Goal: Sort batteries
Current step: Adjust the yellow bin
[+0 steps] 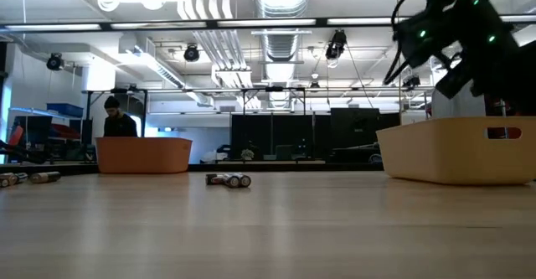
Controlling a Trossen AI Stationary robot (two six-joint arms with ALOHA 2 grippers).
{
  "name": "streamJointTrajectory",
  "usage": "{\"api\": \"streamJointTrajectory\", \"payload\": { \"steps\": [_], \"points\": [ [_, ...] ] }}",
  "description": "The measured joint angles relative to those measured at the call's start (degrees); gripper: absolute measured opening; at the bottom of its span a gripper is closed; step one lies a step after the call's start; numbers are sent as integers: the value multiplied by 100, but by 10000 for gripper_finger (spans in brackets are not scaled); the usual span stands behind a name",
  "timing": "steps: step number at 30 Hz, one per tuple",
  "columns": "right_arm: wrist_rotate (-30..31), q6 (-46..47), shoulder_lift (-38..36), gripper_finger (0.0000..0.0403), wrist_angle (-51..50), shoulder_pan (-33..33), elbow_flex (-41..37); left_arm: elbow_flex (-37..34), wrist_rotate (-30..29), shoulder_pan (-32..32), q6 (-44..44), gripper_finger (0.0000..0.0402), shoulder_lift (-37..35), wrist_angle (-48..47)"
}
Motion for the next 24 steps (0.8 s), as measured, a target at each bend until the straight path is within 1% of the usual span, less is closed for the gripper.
{"api": "streamJointTrajectory", "payload": {
  "steps": [5, 9, 12, 17, 20, 22, 24],
  "points": [
    [-22, 40, 2, 12, 280, -1205, -171, -2, -1, -109, -402, 80, 0, -436],
    [-294, -25, 2, 12, 675, -1705, -284, -3, 1, -107, -515, 80, -15, -714],
    [-336, 55, 2, 12, 866, -1835, -489, -4, -3, -107, -414, 80, -59, -707],
    [-422, 305, 2, 12, 1326, -1848, -967, -4, -49, -103, -201, 80, -202, -707],
    [-403, 488, 2, 12, 1659, -1848, -1018, -3, -55, -101, -175, 80, -311, -707],
    [-261, 632, 8, 12, 1670, -1848, -1018, -4, -59, -100, -175, 80, -369, -707],
    [6, 820, 55, 12, 1647, -1850, -1019, -2, -60, -101, -175, 80, -409, -707]
  ]
}}
